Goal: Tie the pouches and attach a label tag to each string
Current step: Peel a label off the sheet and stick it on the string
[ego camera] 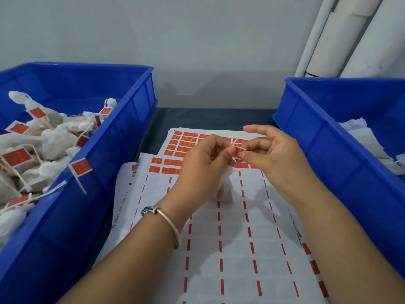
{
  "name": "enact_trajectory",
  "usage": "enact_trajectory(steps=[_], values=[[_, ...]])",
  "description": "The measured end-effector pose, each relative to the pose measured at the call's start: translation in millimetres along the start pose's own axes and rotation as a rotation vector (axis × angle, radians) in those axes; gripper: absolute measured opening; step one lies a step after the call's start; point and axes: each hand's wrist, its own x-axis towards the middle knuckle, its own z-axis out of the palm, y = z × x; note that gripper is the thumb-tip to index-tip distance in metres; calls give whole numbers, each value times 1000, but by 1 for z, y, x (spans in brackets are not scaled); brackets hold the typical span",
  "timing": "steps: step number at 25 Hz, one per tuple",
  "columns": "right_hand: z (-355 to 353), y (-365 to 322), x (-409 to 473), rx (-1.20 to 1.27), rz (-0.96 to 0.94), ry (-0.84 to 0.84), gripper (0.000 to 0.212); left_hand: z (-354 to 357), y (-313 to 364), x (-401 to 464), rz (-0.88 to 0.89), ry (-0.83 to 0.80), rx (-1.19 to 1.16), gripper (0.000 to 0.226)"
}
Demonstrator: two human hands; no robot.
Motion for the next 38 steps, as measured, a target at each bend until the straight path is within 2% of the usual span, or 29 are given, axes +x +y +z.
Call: enact_trajectory(steps=[5,9,14,20,26,29,33,34,37,38], values=[[5,-1,-1,-30,-32,58,50,-11,6,2,-3,-51,94,14],[11,-8,-4,-59,-61,102,47,-18,18,2,-31,-35,147,18],[10,-23,-13,-28,-101,114,45,-30,35,-3,-28,-58,240,12],[27,-39,-34,13,-69,72,31,-60,65,-8,-55,64,251,15],[47,-46,-49,-4,-14,-12,17,-134,99,20,-9,403,262,25],[51,-47,-50,-12,-1,-13,14,-175,92,39,-81,449,399,26],[50,-45,-47,-36,17,-18,12,-212,63,55,-156,565,446,9],[50,-42,-47,-48,23,-16,12,-219,52,56,-189,570,461,14],[51,-36,-48,-78,36,-7,12,-225,18,52,-437,399,637,30],[52,-35,-49,-86,35,-11,12,-224,10,48,-467,347,723,28]])
